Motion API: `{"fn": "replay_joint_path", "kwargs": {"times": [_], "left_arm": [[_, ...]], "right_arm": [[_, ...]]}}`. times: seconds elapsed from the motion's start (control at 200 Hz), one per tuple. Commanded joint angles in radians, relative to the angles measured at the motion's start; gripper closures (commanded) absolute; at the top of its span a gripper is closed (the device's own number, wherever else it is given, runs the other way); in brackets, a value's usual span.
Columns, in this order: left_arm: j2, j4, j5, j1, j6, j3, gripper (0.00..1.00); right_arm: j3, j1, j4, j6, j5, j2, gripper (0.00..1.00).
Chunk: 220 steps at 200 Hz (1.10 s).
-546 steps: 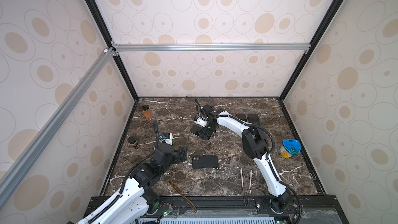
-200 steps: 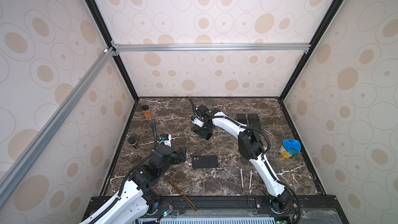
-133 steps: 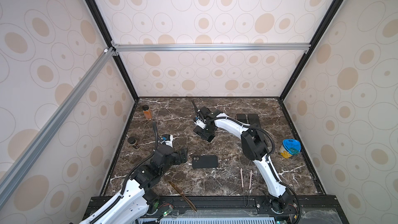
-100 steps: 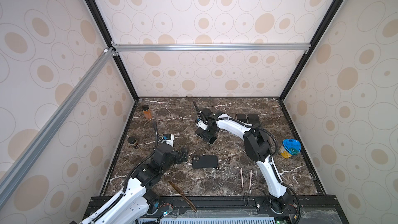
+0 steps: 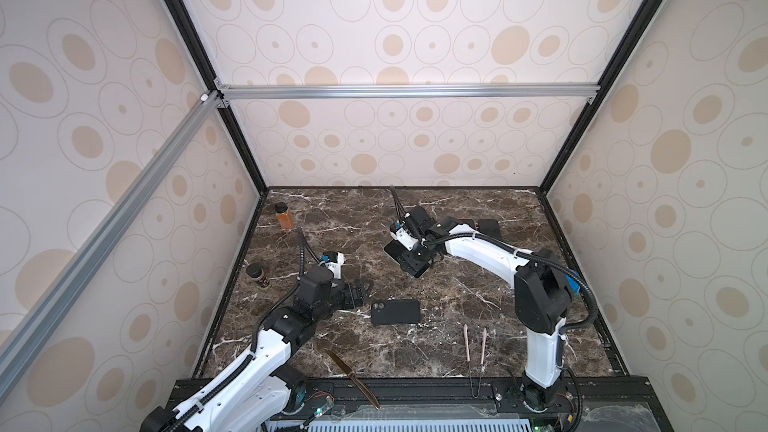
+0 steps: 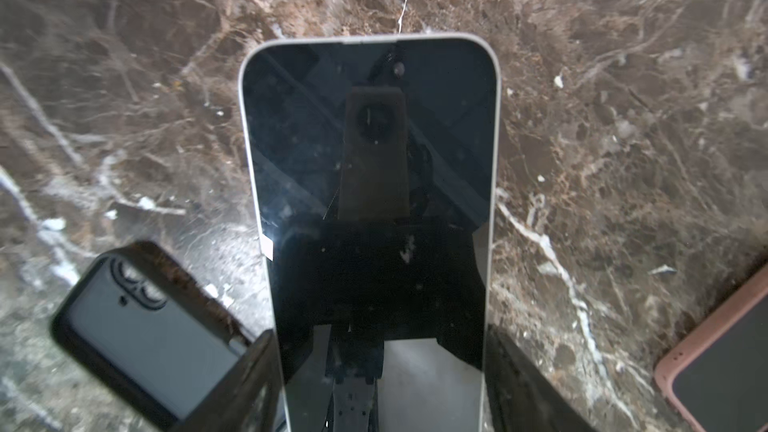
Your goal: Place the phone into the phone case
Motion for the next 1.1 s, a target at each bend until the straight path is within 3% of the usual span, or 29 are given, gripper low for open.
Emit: {"fn": "replay_joint_path", "kwargs": {"times": [0.0, 0.295, 0.45, 0.69, 0.845, 1.095], "left_arm": [[0.031, 0.096, 0.128, 0.019, -0.009, 0.031, 0.15], [0.12, 0.26, 0.352, 0.059, -0.063, 0.056, 0.17], [0.192, 0.42, 0.498, 0.068, -0.117, 0.054, 0.23], [0.292, 0.601, 0.587, 0.075, -0.215, 0.061, 0.33], [0.333, 0.739, 0.679, 0.075, -0.283, 0.051, 0.35], [0.346, 0.712, 0.704, 0.075, -0.278, 0.069, 0.42]], "right_arm": [[-0.071, 0.004, 0.071, 0.027, -0.021, -0.089, 0.95], [-0.283, 0.006, 0.193, 0.061, -0.084, -0.297, 0.98], [-0.389, 0.013, 0.264, 0.059, -0.13, -0.393, 0.98], [-0.503, 0.029, 0.334, 0.055, -0.177, -0.511, 0.99], [-0.516, 0.05, 0.324, 0.038, -0.18, -0.54, 0.99], [-0.524, 0.09, 0.338, 0.025, -0.144, -0.562, 0.99]]}}
